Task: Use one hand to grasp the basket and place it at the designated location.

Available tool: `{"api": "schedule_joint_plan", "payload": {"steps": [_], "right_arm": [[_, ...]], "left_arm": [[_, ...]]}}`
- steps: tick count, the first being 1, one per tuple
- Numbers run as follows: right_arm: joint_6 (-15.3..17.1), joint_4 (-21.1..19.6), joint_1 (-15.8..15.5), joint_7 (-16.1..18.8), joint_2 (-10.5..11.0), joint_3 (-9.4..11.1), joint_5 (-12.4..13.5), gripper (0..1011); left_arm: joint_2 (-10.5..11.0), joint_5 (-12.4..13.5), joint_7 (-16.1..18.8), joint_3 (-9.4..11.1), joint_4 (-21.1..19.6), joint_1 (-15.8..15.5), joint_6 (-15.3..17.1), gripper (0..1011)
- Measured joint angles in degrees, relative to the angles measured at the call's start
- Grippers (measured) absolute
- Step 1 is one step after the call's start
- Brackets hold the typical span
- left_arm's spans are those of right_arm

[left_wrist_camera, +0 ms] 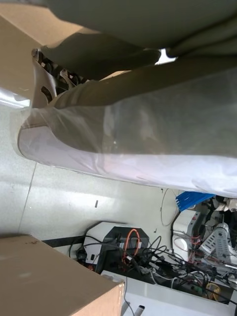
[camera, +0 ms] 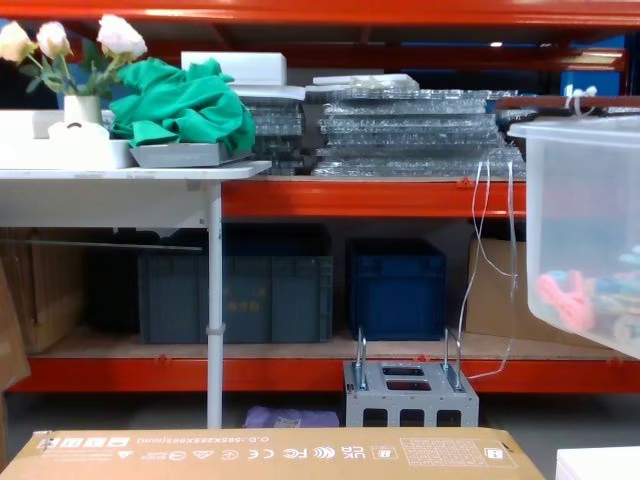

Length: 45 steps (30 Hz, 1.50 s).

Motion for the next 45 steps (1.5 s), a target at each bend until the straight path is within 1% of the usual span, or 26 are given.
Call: {"api": "schedule_joint_plan", "payload": {"steps": [15, 29, 45], "right_arm": [[-0.90, -1.08, 1.46, -0.44, -1.62, -1.43, 1.55, 227], [-1.99, -2.38, 2.29, -0.95, -2.97, -2.48, 4.14, 227], [-3.65, -4.33, 3.38, -2.00, -4.42, -3.77, 6.49, 227]], "left_arm": [[0.00, 0.00, 0.00, 0.00, 0.00, 0.00, 0.00, 0], [0.00, 0.00, 0.00, 0.00, -0.01, 0.00, 0.00, 0], [0.00, 0.00, 0.00, 0.00, -0.01, 0.00, 0.00, 0]]}}
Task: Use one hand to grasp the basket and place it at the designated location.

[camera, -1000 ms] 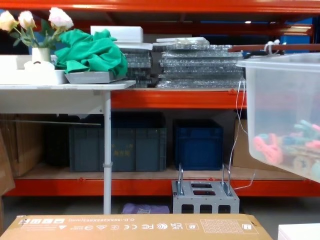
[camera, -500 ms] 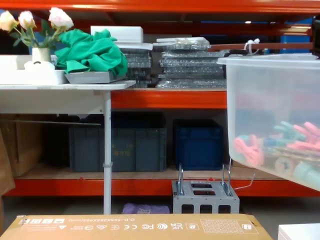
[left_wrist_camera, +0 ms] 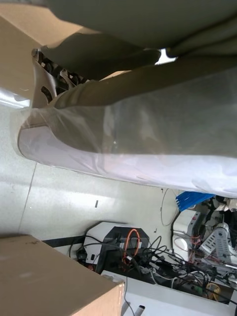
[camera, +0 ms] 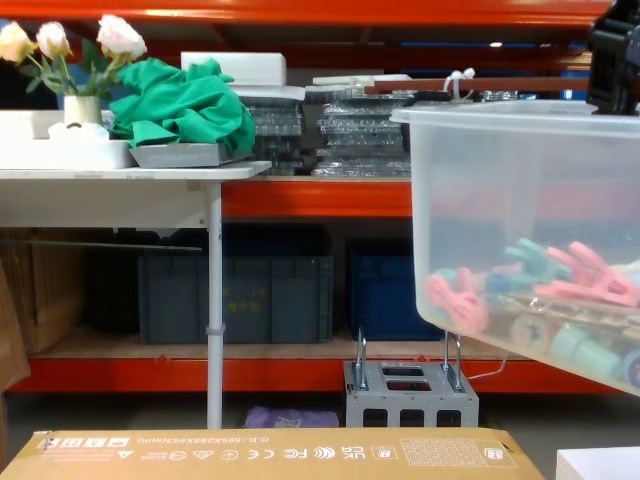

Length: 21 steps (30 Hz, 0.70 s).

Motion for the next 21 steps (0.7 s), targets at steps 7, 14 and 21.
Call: {"api": "schedule_joint_plan", "payload": {"steps": [7, 14, 21], "right_arm": [[-0.47, -1.33, 0.28, -0.32, -0.32, -0.41, 1.32, 227], [-1.59, -2.46, 0.63, -0.58, -0.34, -0.92, 2.52, 227], [-2.15, -3.19, 1.15, -0.80, -0.33, -1.41, 3.44, 227]], "left_arm": [[0.00, 0.00, 0.00, 0.00, 0.00, 0.00, 0.00, 0], [0.00, 0.00, 0.00, 0.00, 0.02, 0.00, 0.00, 0], [0.00, 0.00, 0.00, 0.00, 0.01, 0.00, 0.00, 0]]}}
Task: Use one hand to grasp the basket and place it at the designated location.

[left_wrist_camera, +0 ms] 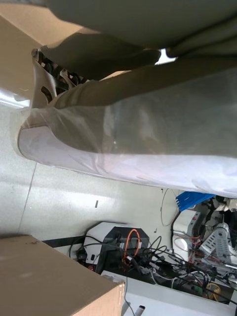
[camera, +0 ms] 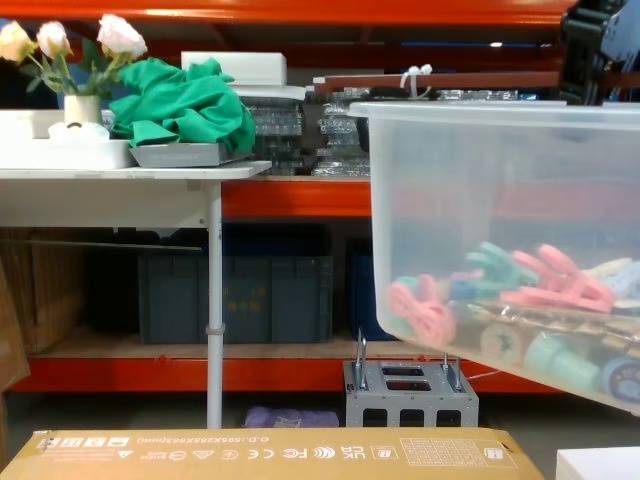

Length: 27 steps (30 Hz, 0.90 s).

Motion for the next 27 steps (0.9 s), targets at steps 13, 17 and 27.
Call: {"api": "schedule_joint_plan", "payload": {"steps": [13, 17, 27], "right_arm": [[-1.54, -2.06, 0.76, -0.46, -0.36, -0.84, 1.96, 227], [-2.13, -2.80, 1.04, -0.68, -0.45, -1.08, 2.33, 227], [-4.36, -5.29, 1.44, -1.58, -0.47, -1.43, 3.40, 227]], "left_arm": [[0.00, 0.00, 0.00, 0.00, 0.00, 0.00, 0.00, 0], [0.00, 0.00, 0.00, 0.00, 0.00, 0.00, 0.00, 0], [0.00, 0.00, 0.00, 0.00, 0.00, 0.00, 0.00, 0]]}}
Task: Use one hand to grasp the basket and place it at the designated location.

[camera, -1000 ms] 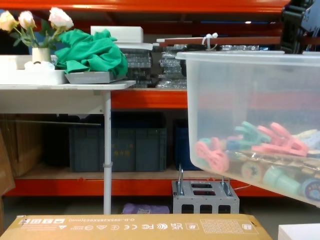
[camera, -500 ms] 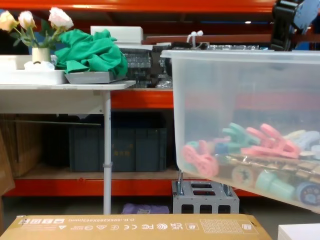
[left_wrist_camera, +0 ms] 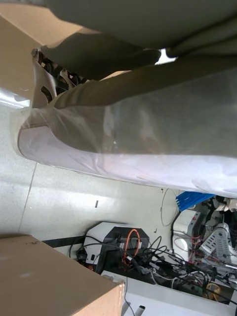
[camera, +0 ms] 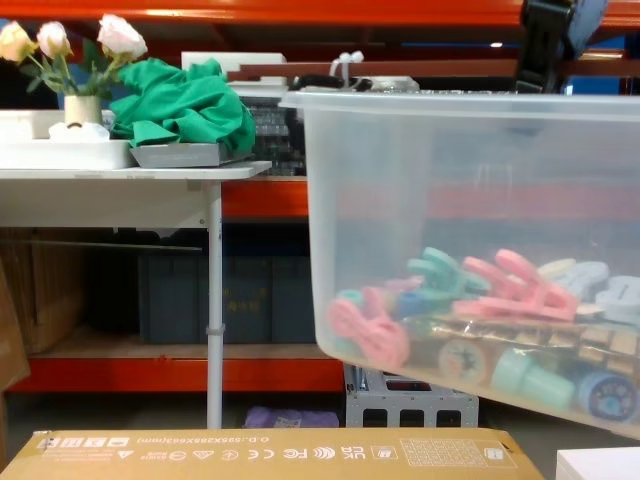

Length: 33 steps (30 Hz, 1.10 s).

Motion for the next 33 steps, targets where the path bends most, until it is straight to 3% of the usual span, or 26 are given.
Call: {"api": "schedule_joint_plan", "payload": {"steps": [13, 33], "right_arm": [[-4.10, -4.90, 0.12, -1.33, 0.33, -0.43, 1.47, 226], [-9.23, -9.14, 0.50, -1.91, 0.61, -1.24, 4.04, 226]], "left_arm": [[0.00, 0.00, 0.00, 0.00, -0.01, 0.00, 0.00, 0], [0.00, 0.00, 0.00, 0.00, -0.01, 0.00, 0.00, 0]]}}
